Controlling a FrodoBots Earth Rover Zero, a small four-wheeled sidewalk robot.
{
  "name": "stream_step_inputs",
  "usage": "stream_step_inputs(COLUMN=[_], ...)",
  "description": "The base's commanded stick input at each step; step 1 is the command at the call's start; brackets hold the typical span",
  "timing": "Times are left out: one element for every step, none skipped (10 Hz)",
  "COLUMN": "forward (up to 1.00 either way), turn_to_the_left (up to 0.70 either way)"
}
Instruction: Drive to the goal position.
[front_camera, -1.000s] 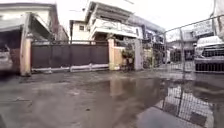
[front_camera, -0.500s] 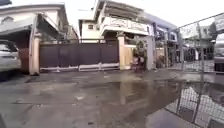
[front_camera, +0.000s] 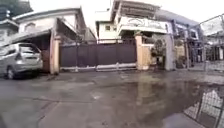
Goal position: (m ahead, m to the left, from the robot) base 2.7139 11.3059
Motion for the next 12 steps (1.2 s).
stream_step_inputs(forward=[1.00, 1.00, 1.00, 1.00, 1.00, 1.00, 1.00, 1.00, 1.00, 1.00, 1.00, 1.00], turn_to_the_left=[0.27, 0.27, 0.27, 0.27, 0.27, 0.27, 0.27, 0.27, 0.27, 0.27, 0.27, 0.27])
